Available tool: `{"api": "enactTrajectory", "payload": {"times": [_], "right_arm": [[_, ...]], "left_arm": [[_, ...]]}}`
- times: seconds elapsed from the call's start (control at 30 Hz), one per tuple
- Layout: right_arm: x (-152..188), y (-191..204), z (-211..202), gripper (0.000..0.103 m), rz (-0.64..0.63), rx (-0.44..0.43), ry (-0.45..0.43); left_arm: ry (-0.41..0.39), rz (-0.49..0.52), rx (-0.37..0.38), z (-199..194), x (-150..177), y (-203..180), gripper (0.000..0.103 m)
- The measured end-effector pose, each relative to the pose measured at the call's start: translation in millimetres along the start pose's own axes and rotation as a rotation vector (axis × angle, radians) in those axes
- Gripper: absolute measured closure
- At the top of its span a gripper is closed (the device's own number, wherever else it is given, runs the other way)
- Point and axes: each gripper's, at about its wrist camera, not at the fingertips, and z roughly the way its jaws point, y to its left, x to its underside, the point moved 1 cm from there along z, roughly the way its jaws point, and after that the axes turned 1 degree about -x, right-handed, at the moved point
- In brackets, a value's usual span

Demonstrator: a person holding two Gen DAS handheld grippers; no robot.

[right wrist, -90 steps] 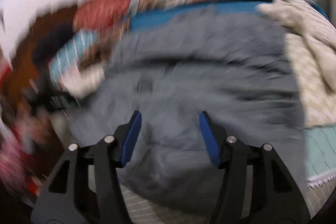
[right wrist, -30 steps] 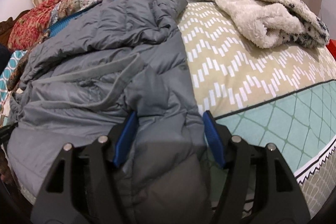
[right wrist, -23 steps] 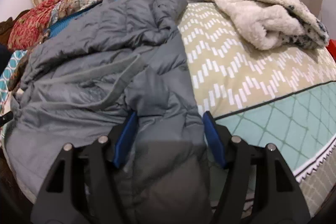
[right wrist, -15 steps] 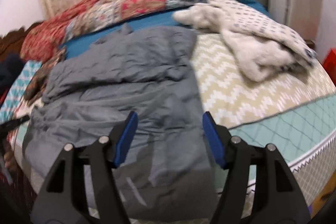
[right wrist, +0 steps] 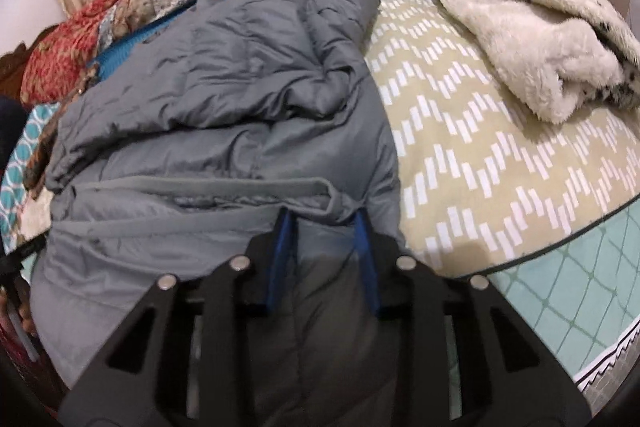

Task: Fold large clothes

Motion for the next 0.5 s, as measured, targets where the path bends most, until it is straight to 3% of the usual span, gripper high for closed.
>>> {"api": "enactTrajectory", "payload": {"times": [0.23, 0.27, 0.33, 0.4, 0.5], "right_arm": [[-6, 0, -6, 0.071, -0.004, -0.012, 0.02], [-6, -2, -12, 0.068, 0.017, -0.031, 0.015], [-1, -9, -32, 0.049, 0.067, -0.073, -0.023], [11, -17, -54, 0.041, 0.106, -0.086, -0.067], [32, -32, -76, 0.04, 0.168, -0.116, -0.077]], "left_arm": [[0.017, -0.011, -0.017, -21, -4, 5, 0.1], [0.002, -0.021, -0.019, -30, -3, 10, 0.1], [-0.037, -0.056, -0.012, -55, 5, 28, 0.102], [-0.032, -0.117, 0.008, -72, 18, 52, 0.103], [-0.001, -0.2, 0.047, -84, 41, 76, 0.103]]}}
